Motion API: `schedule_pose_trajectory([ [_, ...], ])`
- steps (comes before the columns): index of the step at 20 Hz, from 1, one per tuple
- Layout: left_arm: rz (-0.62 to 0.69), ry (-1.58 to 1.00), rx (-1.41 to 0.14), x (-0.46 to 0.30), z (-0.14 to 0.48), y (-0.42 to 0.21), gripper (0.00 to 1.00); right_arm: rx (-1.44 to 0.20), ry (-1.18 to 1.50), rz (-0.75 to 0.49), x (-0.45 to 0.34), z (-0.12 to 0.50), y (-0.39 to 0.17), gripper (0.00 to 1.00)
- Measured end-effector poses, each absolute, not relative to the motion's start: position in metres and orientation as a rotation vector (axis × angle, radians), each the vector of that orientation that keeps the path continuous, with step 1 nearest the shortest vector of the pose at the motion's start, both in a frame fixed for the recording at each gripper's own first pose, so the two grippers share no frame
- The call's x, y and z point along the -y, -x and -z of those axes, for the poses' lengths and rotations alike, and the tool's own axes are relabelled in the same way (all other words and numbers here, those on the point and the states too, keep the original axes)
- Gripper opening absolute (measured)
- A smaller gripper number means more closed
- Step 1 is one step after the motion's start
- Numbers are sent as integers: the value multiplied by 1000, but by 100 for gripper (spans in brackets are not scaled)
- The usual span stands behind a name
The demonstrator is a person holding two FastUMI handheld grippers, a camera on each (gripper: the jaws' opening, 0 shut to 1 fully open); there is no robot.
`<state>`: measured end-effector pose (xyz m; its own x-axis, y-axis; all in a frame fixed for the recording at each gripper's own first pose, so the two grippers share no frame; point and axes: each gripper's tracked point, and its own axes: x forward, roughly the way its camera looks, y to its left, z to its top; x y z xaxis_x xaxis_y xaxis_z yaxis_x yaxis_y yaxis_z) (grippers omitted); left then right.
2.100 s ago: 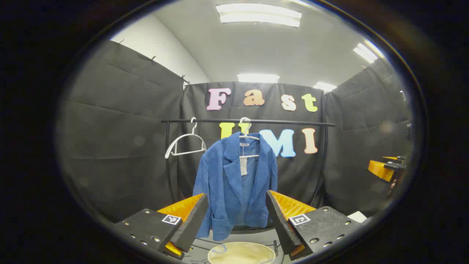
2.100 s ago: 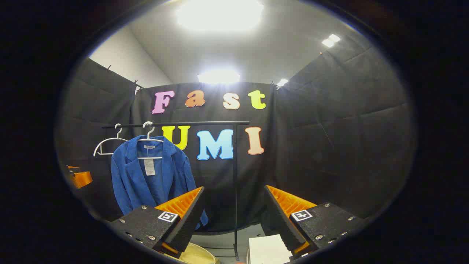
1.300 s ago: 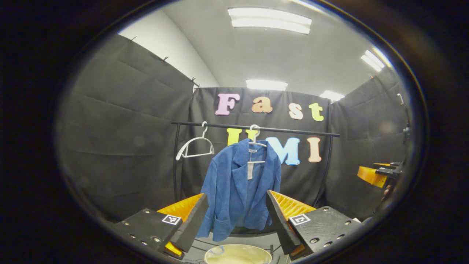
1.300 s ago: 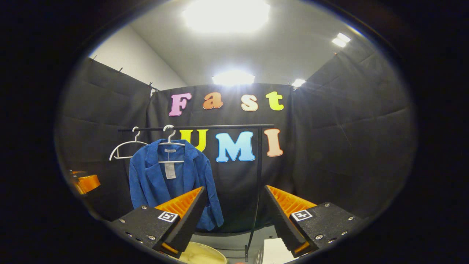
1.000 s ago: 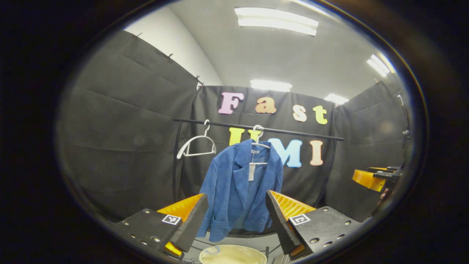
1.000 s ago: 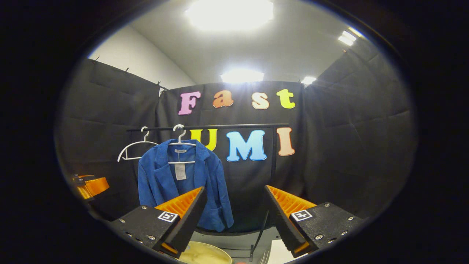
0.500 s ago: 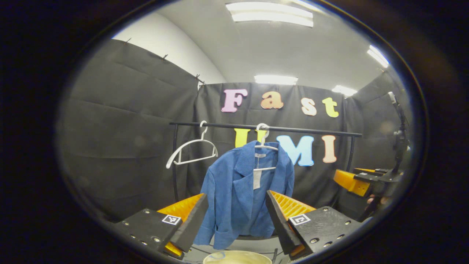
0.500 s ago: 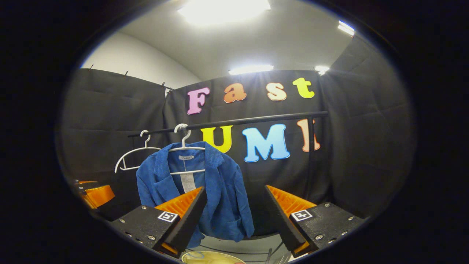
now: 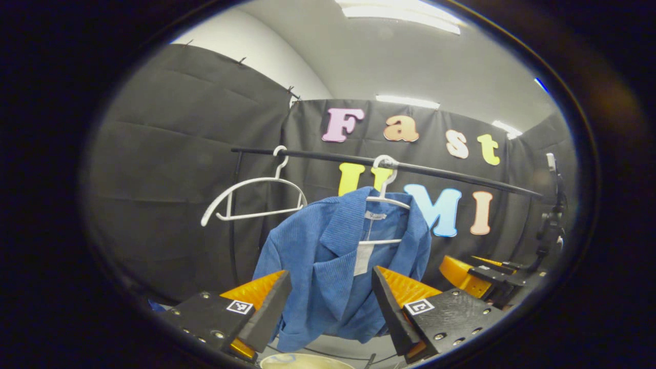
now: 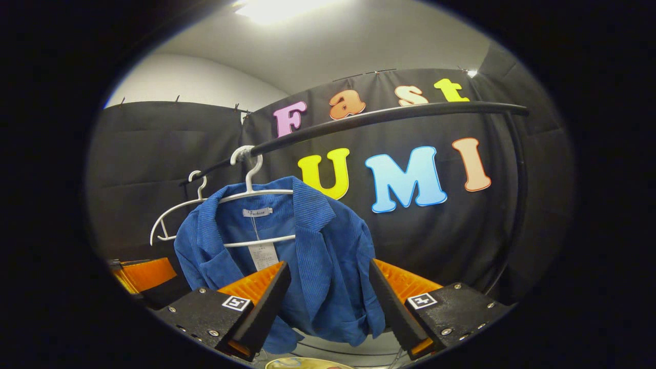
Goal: Grasp the clothes on the hanger with both hands and then place them into the laundry hamper below.
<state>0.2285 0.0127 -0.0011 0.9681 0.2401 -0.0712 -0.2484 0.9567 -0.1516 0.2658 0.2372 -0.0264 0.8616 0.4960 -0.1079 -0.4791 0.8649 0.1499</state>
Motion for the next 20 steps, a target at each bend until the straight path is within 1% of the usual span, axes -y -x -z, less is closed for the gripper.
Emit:
schedule_pose_trajectory([
  [1, -259, 166, -56, -13, 4, -239, 92, -153, -129, -530, -245, 30, -272, 95],
  [2, -268, 169, -57, -13, 5, -250, 91, -162, -138, -545, -251, 33, -280, 94],
  [5, -299, 156, -57, -12, 7, -276, 91, -188, -126, -585, -269, 44, -304, 94],
  [6, -312, 147, -57, -12, 7, -283, 92, -190, -116, -600, -275, 45, -309, 94],
  [9, -349, 132, -59, -13, 9, -302, 92, -200, -114, -647, -295, 52, -322, 95],
  [10, -364, 125, -60, -15, 10, -307, 92, -206, -118, -652, -298, 54, -325, 92],
  [11, -385, 119, -66, -18, 12, -312, 92, -214, -119, -653, -299, 57, -328, 92],
  [12, -404, 118, -74, -20, 15, -316, 92, -220, -120, -651, -301, 59, -334, 95],
  [14, -424, 120, -81, -20, 23, -326, 91, -224, -129, -644, -302, 62, -344, 95],
  [16, -451, 118, -91, -24, 30, -331, 92, -234, -142, -645, -306, 64, -350, 95],
  [19, -476, 104, -91, -27, 30, -338, 92, -256, -159, -667, -315, 68, -354, 94],
  [20, -482, 96, -89, -29, 29, -339, 90, -259, -159, -671, -317, 69, -356, 93],
])
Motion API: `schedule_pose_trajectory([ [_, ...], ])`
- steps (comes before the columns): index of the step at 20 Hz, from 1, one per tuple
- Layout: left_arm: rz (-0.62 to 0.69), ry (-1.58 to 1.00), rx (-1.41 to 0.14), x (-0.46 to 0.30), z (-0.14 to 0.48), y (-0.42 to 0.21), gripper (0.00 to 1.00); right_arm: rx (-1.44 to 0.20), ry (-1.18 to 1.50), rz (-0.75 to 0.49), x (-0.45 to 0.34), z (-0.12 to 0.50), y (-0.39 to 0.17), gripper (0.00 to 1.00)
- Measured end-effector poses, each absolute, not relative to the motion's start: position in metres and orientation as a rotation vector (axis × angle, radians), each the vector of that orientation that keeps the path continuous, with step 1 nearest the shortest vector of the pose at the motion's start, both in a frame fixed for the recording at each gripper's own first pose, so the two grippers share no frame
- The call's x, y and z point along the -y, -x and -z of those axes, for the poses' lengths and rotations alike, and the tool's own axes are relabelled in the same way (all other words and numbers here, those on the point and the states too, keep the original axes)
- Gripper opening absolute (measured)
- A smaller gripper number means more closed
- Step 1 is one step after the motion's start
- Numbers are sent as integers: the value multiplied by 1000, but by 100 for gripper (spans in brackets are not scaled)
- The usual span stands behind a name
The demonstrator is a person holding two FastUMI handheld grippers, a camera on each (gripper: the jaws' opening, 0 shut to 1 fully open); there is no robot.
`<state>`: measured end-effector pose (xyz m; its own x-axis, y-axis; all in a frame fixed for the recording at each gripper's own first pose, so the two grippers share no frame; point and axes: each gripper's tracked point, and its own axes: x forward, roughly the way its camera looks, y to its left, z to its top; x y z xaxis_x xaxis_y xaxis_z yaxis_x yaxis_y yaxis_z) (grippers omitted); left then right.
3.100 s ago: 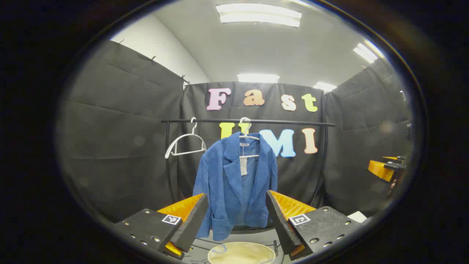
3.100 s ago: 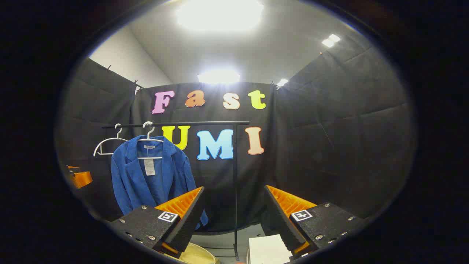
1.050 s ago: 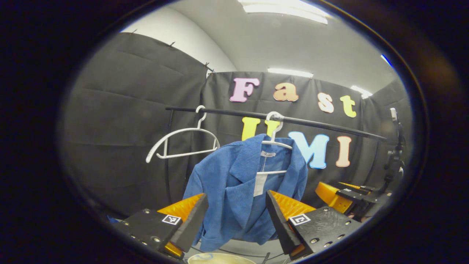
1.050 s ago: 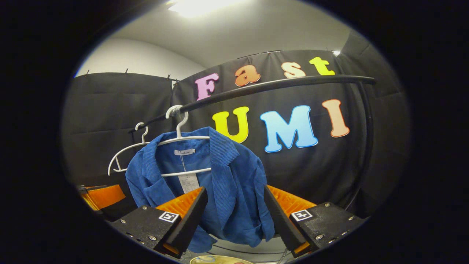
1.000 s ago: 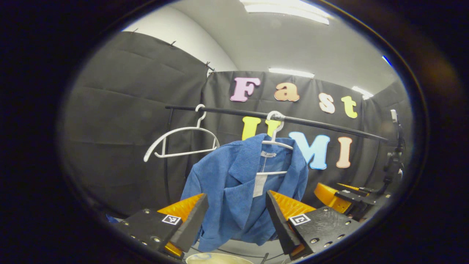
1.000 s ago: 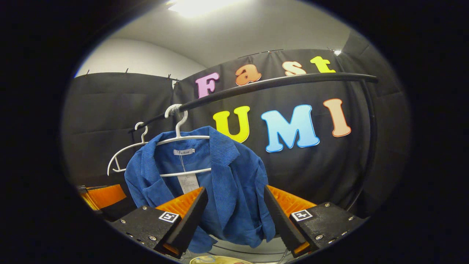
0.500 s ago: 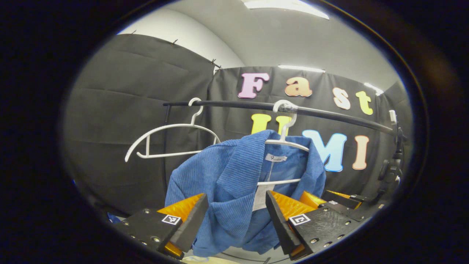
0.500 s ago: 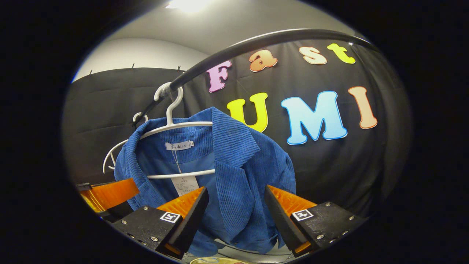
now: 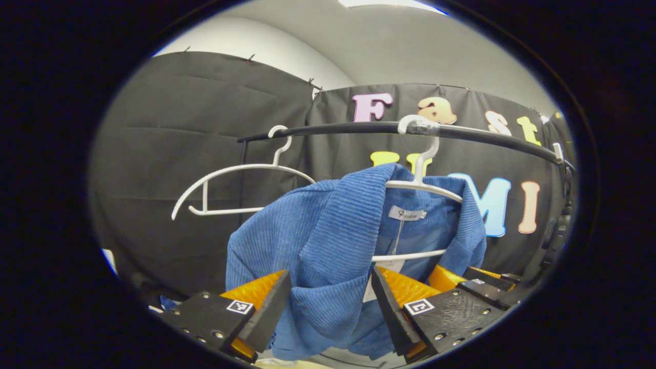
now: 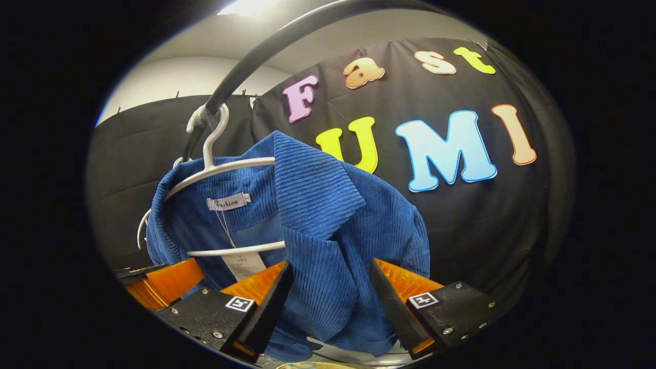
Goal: Grasp the clothes on the hanger with both hands and then place them into the laundry hamper below.
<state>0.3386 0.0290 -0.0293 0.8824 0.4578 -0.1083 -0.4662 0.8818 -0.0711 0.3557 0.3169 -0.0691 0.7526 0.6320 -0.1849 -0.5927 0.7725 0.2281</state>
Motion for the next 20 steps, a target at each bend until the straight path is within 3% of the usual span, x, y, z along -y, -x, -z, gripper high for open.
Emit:
schedule_pose_trajectory([
  [1, -478, 94, -91, -28, 30, -341, 92, -264, -158, -674, -319, 71, -357, 89],
  [2, -471, 95, -92, -27, 30, -341, 79, -266, -158, -680, -319, 71, -358, 87],
  [4, -439, 113, -89, -22, 31, -344, 60, -263, -165, -678, -315, 69, -359, 72],
  [5, -417, 119, -87, -18, 32, -346, 51, -256, -168, -676, -312, 69, -361, 52],
  [6, -428, 112, -85, -20, 31, -343, 42, -249, -168, -677, -310, 67, -362, 45],
  [8, -405, 101, -90, -18, 29, -341, 23, -235, -178, -660, -302, 64, -365, 19],
  [9, -398, 84, -94, -17, 28, -339, 23, -233, -192, -669, -301, 64, -364, 8],
  [10, -382, 69, -89, -18, 26, -337, 23, -239, -207, -682, -302, 63, -364, 6],
  [12, -375, 91, -54, -18, 24, -329, 10, -250, -228, -708, -301, 64, -361, 3],
  [15, -293, 192, -30, -9, 20, -330, 8, -228, -201, -726, -294, 59, -358, 0],
  [17, -280, 211, 0, -14, 15, -324, 0, -209, -185, -712, -289, 57, -358, 0],
  [20, -250, 259, 46, -13, 1, -312, 1, -205, -198, -698, -282, 56, -357, 0],
])
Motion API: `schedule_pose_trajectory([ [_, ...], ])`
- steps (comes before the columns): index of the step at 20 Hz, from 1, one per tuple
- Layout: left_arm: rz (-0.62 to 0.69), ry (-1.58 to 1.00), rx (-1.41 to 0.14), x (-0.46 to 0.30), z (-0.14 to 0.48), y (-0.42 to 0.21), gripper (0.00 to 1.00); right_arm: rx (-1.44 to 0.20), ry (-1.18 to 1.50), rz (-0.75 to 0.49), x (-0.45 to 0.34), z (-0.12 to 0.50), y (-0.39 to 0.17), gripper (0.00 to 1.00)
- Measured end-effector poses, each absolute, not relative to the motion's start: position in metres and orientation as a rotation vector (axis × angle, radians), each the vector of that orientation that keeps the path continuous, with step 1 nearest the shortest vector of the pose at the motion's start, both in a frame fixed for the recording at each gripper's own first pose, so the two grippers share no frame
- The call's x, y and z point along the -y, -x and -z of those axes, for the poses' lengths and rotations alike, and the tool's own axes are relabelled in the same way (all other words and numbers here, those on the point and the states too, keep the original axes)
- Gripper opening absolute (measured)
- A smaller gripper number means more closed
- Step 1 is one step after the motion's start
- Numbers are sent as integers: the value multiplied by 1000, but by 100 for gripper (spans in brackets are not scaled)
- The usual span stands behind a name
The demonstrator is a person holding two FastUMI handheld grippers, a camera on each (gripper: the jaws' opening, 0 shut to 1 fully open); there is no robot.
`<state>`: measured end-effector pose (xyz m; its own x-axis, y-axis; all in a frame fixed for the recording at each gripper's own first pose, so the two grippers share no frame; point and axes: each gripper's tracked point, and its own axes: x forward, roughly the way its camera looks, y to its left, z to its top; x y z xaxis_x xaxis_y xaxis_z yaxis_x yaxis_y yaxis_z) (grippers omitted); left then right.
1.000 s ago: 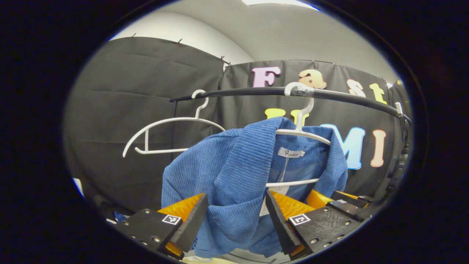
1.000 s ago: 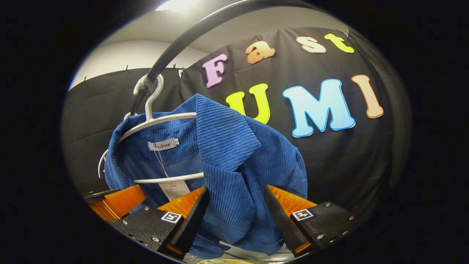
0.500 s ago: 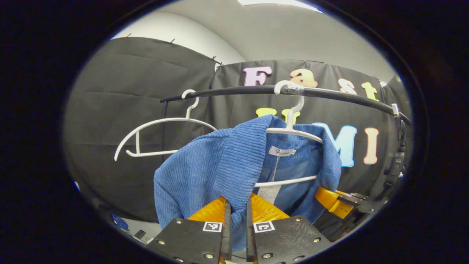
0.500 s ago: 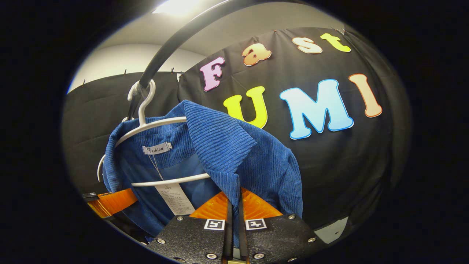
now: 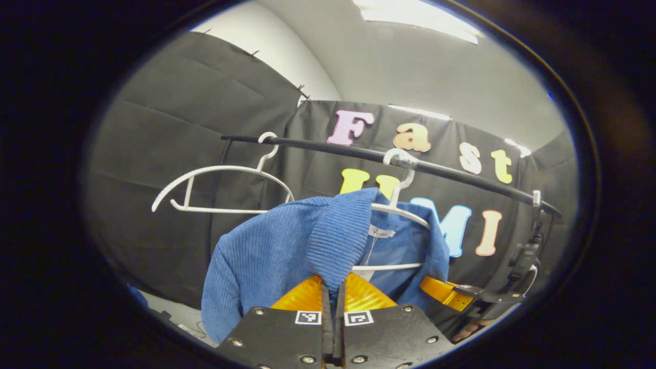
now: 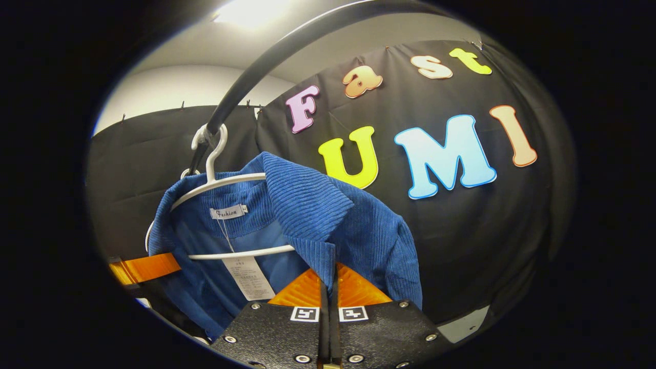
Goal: Grasp the clothes on the hanger with both hands and then place them into the laundry hamper below.
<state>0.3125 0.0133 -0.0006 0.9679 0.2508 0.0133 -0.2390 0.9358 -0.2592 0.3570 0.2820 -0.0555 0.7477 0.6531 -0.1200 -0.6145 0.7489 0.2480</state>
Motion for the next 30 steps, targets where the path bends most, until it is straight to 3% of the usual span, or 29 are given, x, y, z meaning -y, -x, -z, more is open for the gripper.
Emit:
schedule_pose_trajectory([
  [11, -295, 254, 140, -42, -46, -285, 1, -85, -218, -581, -239, 24, -397, 0],
  [12, -305, 252, 147, -47, -51, -283, 7, -67, -218, -567, -235, 20, -403, 0],
  [13, -315, 249, 154, -53, -57, -281, 1, -52, -223, -555, -234, 18, -405, 0],
  [14, -322, 243, 155, -57, -61, -278, 1, -45, -231, -549, -232, 16, -409, 0],
  [25, -364, 217, 160, -96, -89, -276, 1, 5, -245, -556, -233, 15, -425, 0],
  [30, -349, 257, 189, -110, -100, -277, 1, 118, -208, -555, -225, 2, -435, 0],
])
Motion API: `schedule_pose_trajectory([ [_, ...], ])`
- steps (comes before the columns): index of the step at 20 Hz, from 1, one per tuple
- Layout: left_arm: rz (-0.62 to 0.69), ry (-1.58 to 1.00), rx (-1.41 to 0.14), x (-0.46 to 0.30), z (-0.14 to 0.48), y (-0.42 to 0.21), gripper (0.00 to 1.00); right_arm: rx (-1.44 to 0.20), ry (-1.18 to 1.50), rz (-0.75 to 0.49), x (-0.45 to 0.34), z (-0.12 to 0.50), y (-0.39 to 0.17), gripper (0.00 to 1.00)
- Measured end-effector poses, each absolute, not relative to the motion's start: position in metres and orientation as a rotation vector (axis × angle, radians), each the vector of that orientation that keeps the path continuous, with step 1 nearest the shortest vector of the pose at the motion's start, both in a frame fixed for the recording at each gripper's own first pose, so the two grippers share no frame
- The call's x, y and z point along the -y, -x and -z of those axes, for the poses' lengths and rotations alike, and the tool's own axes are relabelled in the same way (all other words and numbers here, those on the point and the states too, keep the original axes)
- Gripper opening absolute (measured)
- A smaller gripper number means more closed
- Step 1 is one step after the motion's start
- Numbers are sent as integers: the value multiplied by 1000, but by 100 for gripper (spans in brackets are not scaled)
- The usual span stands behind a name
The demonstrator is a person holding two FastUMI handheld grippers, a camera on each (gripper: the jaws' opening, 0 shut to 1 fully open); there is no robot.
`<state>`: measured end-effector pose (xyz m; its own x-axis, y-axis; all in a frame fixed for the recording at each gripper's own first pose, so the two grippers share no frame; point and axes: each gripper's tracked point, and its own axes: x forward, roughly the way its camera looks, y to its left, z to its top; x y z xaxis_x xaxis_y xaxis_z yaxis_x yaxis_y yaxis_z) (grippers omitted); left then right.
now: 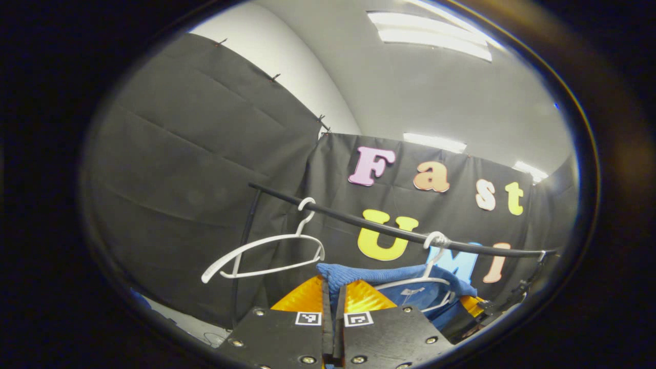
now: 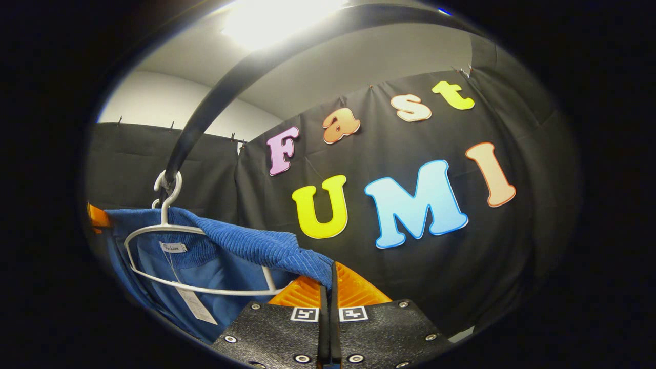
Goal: Grasp the clothes on the hanger with both hands and then place them into the laundry hamper below.
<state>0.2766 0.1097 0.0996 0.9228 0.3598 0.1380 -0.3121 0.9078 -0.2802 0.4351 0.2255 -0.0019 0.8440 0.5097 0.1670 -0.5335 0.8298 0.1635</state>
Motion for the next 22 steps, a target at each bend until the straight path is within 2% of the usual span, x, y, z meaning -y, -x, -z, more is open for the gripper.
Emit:
schedule_pose_trajectory([
  [6, -308, 242, 176, -130, -106, -290, 1, 231, -82, -538, -244, -3, -449, 0],
  [22, -172, 151, 76, -181, -123, -288, 1, 324, 89, -612, -283, 6, -431, 1],
])
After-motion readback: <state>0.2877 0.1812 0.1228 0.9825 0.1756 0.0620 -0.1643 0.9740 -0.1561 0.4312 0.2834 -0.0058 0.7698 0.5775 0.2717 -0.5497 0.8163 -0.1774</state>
